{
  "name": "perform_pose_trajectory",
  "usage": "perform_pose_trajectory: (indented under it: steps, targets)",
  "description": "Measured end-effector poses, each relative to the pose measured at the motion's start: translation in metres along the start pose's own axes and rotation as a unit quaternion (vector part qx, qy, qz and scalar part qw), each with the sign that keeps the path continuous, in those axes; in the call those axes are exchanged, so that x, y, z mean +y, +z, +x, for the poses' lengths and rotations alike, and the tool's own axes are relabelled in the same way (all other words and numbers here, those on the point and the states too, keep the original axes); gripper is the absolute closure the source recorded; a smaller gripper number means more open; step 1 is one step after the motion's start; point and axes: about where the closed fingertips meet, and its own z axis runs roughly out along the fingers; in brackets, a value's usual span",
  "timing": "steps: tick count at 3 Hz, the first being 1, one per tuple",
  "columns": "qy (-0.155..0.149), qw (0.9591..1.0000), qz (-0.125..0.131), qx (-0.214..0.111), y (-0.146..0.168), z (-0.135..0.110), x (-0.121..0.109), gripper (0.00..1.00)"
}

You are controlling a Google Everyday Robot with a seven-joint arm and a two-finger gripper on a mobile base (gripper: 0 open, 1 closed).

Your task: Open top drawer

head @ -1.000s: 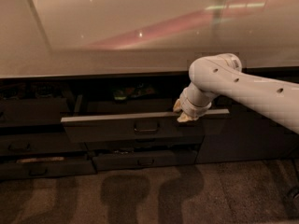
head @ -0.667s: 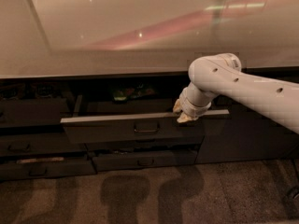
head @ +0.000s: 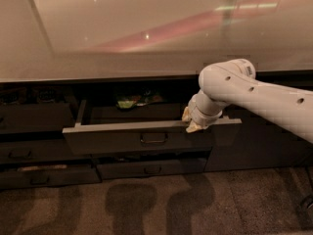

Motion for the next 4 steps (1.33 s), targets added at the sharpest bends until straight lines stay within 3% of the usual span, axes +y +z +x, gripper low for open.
perform_pose_trajectory:
  steps: [4]
  targets:
    - [-0.018, 0.9998, 0.001, -0.012, 0.002, -0.010, 0.020, 1.00]
